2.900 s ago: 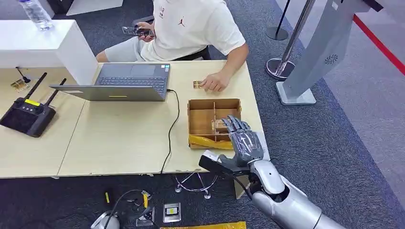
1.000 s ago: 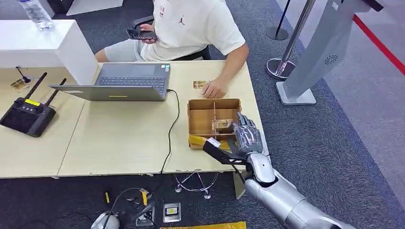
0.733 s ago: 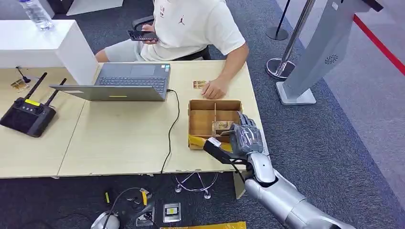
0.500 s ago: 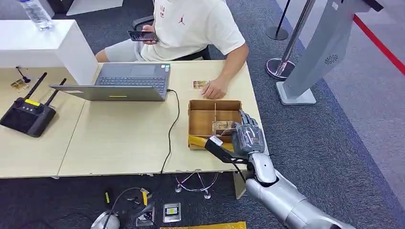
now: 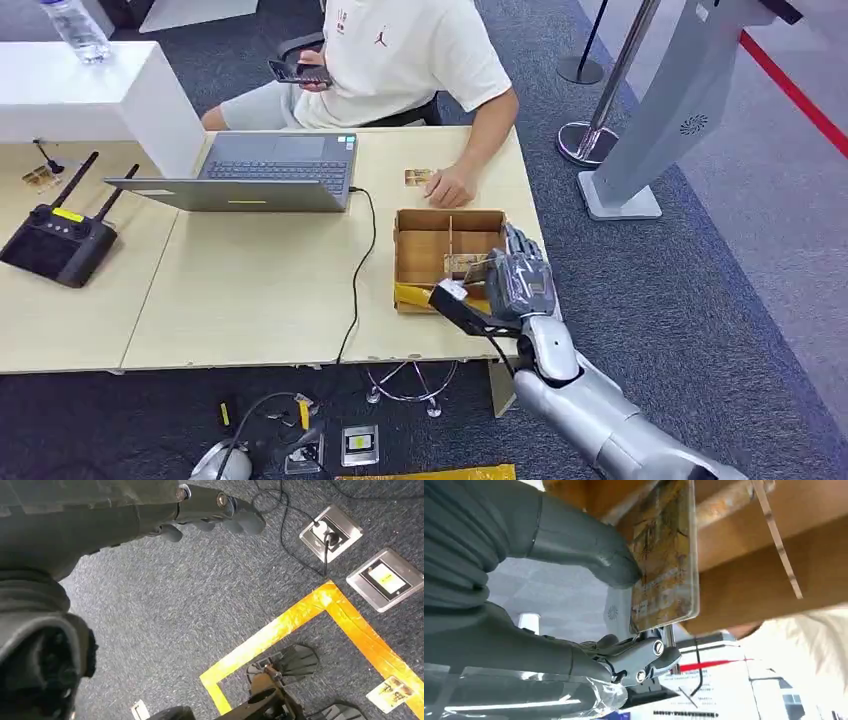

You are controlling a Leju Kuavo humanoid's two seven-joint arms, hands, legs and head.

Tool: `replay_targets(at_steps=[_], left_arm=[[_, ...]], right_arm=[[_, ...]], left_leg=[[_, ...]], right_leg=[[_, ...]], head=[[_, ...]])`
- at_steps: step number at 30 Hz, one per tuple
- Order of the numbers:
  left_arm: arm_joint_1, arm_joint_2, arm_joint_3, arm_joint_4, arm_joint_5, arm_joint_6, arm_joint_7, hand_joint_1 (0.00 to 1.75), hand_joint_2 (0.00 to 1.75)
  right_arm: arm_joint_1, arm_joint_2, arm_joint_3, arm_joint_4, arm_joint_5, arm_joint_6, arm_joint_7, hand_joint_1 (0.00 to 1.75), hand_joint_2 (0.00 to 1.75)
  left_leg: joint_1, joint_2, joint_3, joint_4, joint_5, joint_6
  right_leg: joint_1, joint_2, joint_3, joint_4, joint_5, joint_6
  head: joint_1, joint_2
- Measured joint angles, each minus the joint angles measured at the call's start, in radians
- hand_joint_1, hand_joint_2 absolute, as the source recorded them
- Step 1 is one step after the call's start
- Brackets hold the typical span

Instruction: Pass the card to the sensor for recognition and then transmit it.

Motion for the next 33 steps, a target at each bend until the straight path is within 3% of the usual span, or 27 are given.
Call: replay_targets(at_steps=[9,25,33], left_arm=[[-0.007,-0.011,0.000,0.003,-0.052,0.000,0.000,0.00,0.00],[-0.014,-0.027,0.000,0.006,-0.108,0.000,0.003,0.00,0.00],[-0.022,-0.039,0.000,0.005,-0.136,0.000,0.011,0.00,0.00]], right_arm=[[-0.085,-0.017,-0.046,-0.071,0.053,-0.012,0.081,1.75,1.75],[-0.179,-0.077,-0.100,-0.163,0.056,0.001,0.128,1.75,1.75],[-0.221,-0.103,-0.112,-0.177,0.063,0.063,0.157,1.75,1.75]], left_leg=[[0.000,0.000,0.001,0.000,0.000,0.000],[0.000,0.000,0.001,0.000,0.000,0.000],[0.000,0.000,0.001,0.000,0.000,0.000]], right_leg=[[0.000,0.000,0.000,0.000,0.000,0.000],[0.000,0.000,0.000,0.000,0.000,0.000],[0.000,0.000,0.000,0.000,0.000,0.000]], head=[[0.000,0.000],[0.000,0.000],[0.000,0.000]])
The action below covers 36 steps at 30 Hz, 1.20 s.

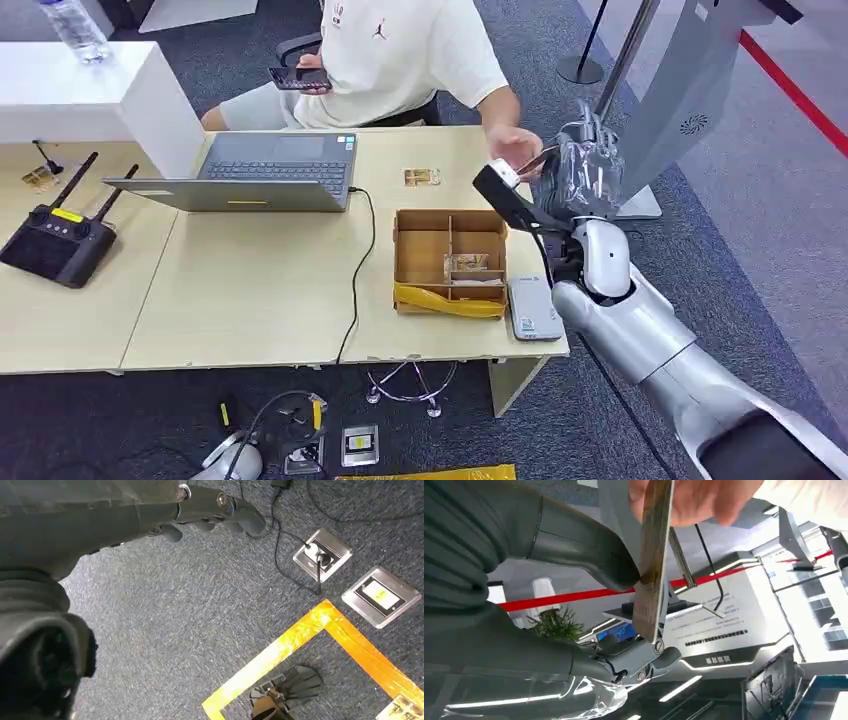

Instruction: Pass the card to the sensor for recognition and then transmit it.

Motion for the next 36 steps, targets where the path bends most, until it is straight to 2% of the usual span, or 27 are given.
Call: replay_targets(at_steps=[6,9,19,28,29,30,36], left_arm=[[-0.014,-0.010,0.000,0.000,-0.036,0.000,0.001,0.00,0.00],[-0.018,-0.014,0.000,0.000,-0.037,0.000,0.001,0.00,0.00],[-0.020,-0.019,0.000,-0.001,-0.032,0.000,0.002,0.00,0.00],[-0.024,-0.019,0.000,0.000,-0.022,0.000,0.002,0.00,0.00],[-0.025,-0.019,0.000,0.000,-0.021,0.000,0.003,0.00,0.00],[-0.026,-0.019,0.000,0.000,-0.019,0.000,0.003,0.00,0.00],[-0.029,-0.019,0.000,0.005,-0.010,0.000,0.003,0.00,0.00]], right_arm=[[-0.060,0.003,0.014,0.026,0.021,0.091,0.010,1.75,1.75],[-0.106,0.025,0.025,0.076,0.038,0.117,0.011,1.75,1.75],[-0.173,0.085,0.068,0.222,0.050,0.119,0.006,1.75,1.75],[-0.183,0.129,0.098,0.345,0.045,0.111,-0.005,1.75,1.75],[-0.183,0.132,0.102,0.356,0.043,0.109,-0.006,0.52,1.75],[-0.183,0.135,0.105,0.365,0.043,0.107,-0.011,0.00,1.75],[-0.183,0.151,0.124,0.412,0.034,0.104,-0.019,0.00,1.75]], left_leg=[[0.000,0.000,-0.001,0.000,0.000,0.000],[0.000,0.000,-0.001,0.000,0.000,0.000],[0.000,-0.001,-0.001,0.000,0.000,0.000],[0.000,-0.001,-0.001,0.000,0.000,0.000],[0.000,-0.001,-0.001,0.000,0.000,0.000],[0.000,-0.001,-0.001,0.000,0.000,0.000],[0.000,-0.001,-0.001,0.000,0.000,0.000]], right_leg=[[0.000,0.000,0.000,0.000,0.000,0.000],[0.000,0.000,0.000,0.000,0.000,0.000],[0.000,-0.001,0.000,0.000,0.000,0.000],[0.000,-0.001,0.000,0.000,0.000,0.000],[0.000,-0.001,0.000,0.000,0.000,0.000],[0.000,-0.001,0.000,0.000,0.000,0.000],[0.000,-0.001,0.000,0.000,0.000,0.000]], head=[[0.000,0.000],[0.000,0.000],[0.000,0.000],[0.000,0.000],[0.000,0.000],[0.000,0.000],[0.000,0.000]])
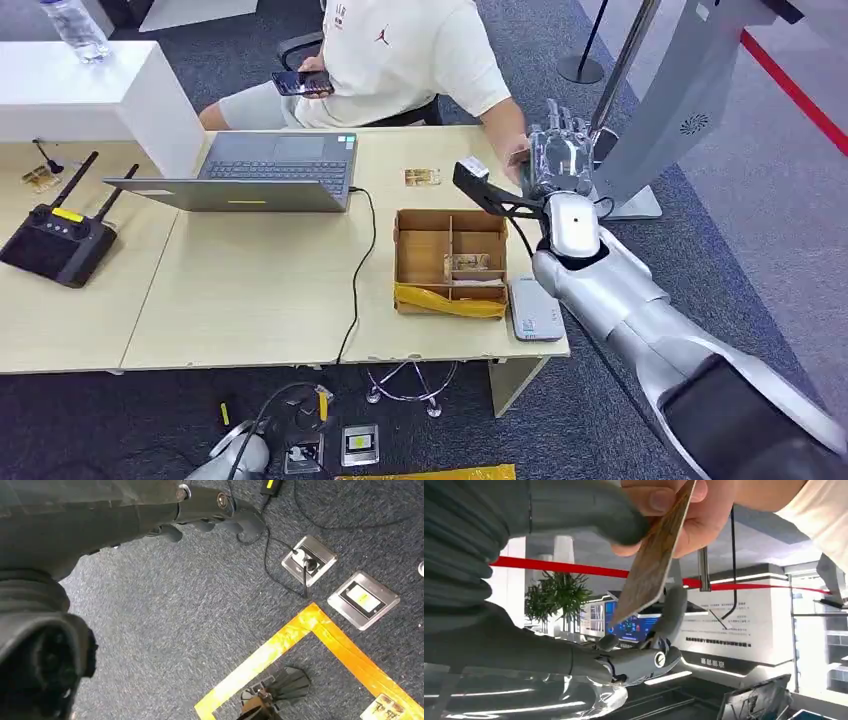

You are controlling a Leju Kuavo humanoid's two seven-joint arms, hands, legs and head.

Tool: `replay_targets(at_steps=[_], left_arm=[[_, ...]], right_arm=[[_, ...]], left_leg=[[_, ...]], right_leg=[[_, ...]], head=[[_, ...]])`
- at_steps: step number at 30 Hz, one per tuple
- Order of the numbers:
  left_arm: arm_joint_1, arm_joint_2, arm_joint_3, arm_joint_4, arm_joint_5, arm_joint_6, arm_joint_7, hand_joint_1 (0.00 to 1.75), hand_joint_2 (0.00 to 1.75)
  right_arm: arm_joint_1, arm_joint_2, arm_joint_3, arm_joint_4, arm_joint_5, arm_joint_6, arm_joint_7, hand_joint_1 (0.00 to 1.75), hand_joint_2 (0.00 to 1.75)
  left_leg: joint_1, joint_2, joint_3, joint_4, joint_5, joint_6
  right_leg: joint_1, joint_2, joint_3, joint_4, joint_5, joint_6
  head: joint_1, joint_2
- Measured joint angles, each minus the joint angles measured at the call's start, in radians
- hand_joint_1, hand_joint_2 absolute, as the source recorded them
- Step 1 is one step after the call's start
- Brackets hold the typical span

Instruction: Pass the card to the sensor for recognition and then transmit it.

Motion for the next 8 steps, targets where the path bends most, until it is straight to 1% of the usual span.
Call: replay_targets(at_steps=[4,8], left_arm=[[0.000,0.001,0.000,0.000,0.005,0.000,0.000,0.00,0.00],[0.000,0.001,0.000,0.002,0.006,0.000,0.000,0.00,0.00]], right_arm=[[0.000,0.006,0.011,0.021,-0.002,-0.028,0.000,0.00,1.75],[0.000,0.005,0.018,0.031,-0.015,-0.086,0.001,0.00,1.75]], left_leg=[[0.000,0.000,0.000,0.000,0.000,0.000],[0.000,0.000,0.000,0.000,0.000,0.000]], right_leg=[[0.000,0.000,0.000,0.000,0.000,0.000],[0.000,0.000,0.000,0.000,0.000,0.000]], head=[[0.000,0.000],[0.000,0.000]])
